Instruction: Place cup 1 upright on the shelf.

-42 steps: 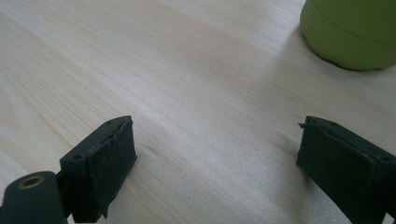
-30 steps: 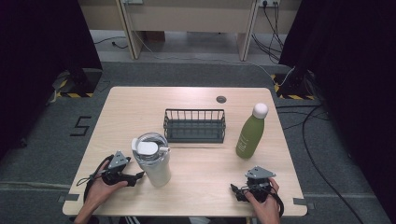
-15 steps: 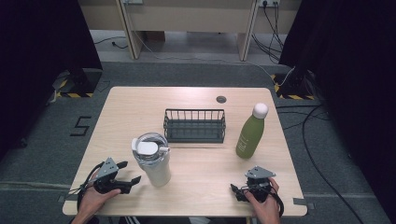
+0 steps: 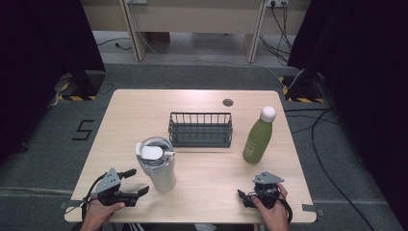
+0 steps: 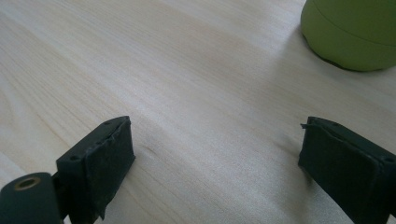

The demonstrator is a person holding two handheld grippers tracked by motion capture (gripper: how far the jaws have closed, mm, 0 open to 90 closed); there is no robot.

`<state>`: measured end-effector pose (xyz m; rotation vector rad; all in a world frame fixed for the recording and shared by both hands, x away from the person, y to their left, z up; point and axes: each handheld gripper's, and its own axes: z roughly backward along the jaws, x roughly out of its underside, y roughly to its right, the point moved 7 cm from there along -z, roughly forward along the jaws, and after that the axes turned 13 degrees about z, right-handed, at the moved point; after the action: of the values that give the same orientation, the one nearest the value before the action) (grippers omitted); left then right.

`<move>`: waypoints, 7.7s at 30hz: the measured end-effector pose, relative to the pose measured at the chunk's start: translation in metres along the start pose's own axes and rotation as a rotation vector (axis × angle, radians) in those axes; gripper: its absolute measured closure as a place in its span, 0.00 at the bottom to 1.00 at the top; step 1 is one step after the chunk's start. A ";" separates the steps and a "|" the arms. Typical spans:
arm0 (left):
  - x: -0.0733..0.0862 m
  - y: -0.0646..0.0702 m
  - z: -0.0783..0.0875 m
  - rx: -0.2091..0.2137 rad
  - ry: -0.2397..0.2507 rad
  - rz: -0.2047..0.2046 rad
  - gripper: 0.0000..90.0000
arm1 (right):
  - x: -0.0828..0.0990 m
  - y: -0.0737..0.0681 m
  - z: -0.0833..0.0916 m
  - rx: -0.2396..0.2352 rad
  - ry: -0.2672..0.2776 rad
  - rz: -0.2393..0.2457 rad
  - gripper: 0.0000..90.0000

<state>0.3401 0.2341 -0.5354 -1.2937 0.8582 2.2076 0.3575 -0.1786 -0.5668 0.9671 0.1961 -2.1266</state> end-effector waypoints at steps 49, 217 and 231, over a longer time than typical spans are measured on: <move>-0.017 0.028 -0.057 0.007 0.127 -0.045 0.10 | 0.000 0.000 0.000 -0.003 0.000 0.003 0.11; -0.198 -0.019 -0.178 -0.064 0.238 0.027 0.12 | -0.001 -0.002 -0.001 -0.025 0.000 0.020 0.10; -0.184 -0.025 -0.189 -0.077 0.209 0.024 0.12 | -0.001 -0.002 -0.001 -0.026 0.000 0.021 0.10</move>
<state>0.5566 0.1086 -0.4503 -1.5808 0.8750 2.1702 0.3568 -0.1766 -0.5668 0.9496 0.2127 -2.1004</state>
